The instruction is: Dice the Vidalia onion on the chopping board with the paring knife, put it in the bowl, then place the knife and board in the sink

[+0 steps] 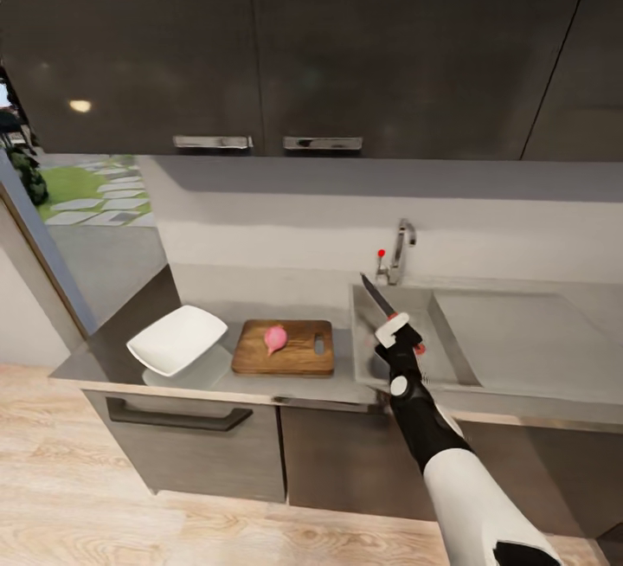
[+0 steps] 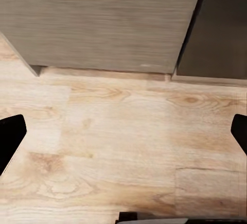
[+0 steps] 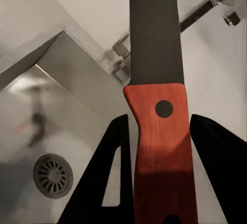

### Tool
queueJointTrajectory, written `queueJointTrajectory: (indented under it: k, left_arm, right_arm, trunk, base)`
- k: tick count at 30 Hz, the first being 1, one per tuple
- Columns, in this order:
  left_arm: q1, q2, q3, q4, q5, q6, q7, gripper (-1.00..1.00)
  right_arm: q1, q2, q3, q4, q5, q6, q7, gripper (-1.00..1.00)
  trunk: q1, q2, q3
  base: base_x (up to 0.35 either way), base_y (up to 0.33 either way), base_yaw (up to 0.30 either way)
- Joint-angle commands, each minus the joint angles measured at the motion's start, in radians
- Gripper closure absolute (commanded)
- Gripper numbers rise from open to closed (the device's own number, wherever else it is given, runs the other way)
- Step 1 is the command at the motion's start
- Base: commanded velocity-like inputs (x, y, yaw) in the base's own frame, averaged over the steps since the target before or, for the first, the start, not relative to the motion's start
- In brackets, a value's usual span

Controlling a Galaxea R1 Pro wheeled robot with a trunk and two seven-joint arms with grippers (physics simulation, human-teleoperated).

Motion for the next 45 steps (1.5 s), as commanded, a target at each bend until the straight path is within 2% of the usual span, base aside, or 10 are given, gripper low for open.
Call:
queueJointTrajectory:
  k: [1, 5, 9, 13, 14, 18, 21, 23, 26, 45]
  left_arm:
    - [0.0, 0.002, -0.008, -0.001, 0.007, -0.002, 0.008, -1.0]
    - [0.0, 0.002, -0.008, -0.001, 0.007, -0.002, 0.008, -1.0]
    - [0.0, 0.0, -0.009, 0.0, 0.007, -0.002, 0.008, -1.0]
    - [0.0, 0.0, -0.009, 0.0, 0.007, -0.002, 0.008, -1.0]
    - [0.0, 0.0, -0.009, 0.0, 0.006, -0.002, 0.008, -1.0]
    - [0.0, -0.001, -0.009, 0.0, 0.007, -0.002, 0.008, -1.0]
    - [0.0, -0.001, -0.01, 0.0, 0.006, -0.002, 0.008, -1.0]
    - [0.0, -0.001, -0.01, 0.0, 0.006, -0.002, 0.008, -1.0]
    - [0.0, -0.001, -0.01, 0.0, 0.006, -0.002, 0.008, -1.0]
    - [0.0, -0.001, -0.009, 0.001, 0.006, -0.002, 0.008, -1.0]
  right_arm:
    - [-0.001, 0.002, -0.004, 0.001, 0.01, -0.002, -0.003, 1.0]
    - [-0.001, 0.002, -0.002, -0.005, -0.01, -0.026, 0.04, 1.0]
    - [-0.001, 0.002, -0.007, -0.141, -0.137, 0.004, 0.224, 1.0]
    - [-0.004, 0.002, 0.008, -0.536, -0.246, 0.361, 0.563, 1.0]
    - [-0.006, 0.002, 0.058, -0.653, -0.249, 0.464, 0.681, 1.0]
    - [-0.008, 0.002, 0.286, -0.725, -0.135, 0.524, 0.755, 1.0]
    - [-0.006, 0.002, 0.485, -0.747, 0.052, 0.539, 0.821, 1.0]
    - [-0.002, 0.002, 0.531, -0.757, 0.1, 0.541, 0.934, 1.0]
    - [0.029, 0.002, 0.543, -0.76, 0.115, 0.539, 0.942, 1.0]
    - [0.284, -0.027, 0.565, -0.761, 0.101, 0.535, 0.518, 1.0]
  trunk:
    - [0.001, -0.002, -0.002]
    - [0.001, -0.002, -0.002]
    - [0.001, -0.002, -0.002]
    - [0.001, -0.002, -0.002]
    - [0.001, -0.002, -0.002]
    - [0.001, -0.002, -0.002]
    - [0.001, -0.002, -0.002]
    - [0.001, -0.002, -0.002]
    - [0.001, -0.002, -0.002]
    - [0.001, -0.002, -0.002]
  base:
    - [0.183, 0.243, 0.0]
    - [0.186, 0.243, 0.0]
    - [0.106, 0.084, 0.0]
    - [0.019, 0.012, 0.0]
    - [0.003, 0.002, 0.0]
    - [0.001, 0.001, 0.0]
    - [0.0, 0.0, 0.0]
    - [0.0, 0.0, 0.0]
    - [0.0, 0.0, 0.0]
    - [0.0, 0.0, 0.0]
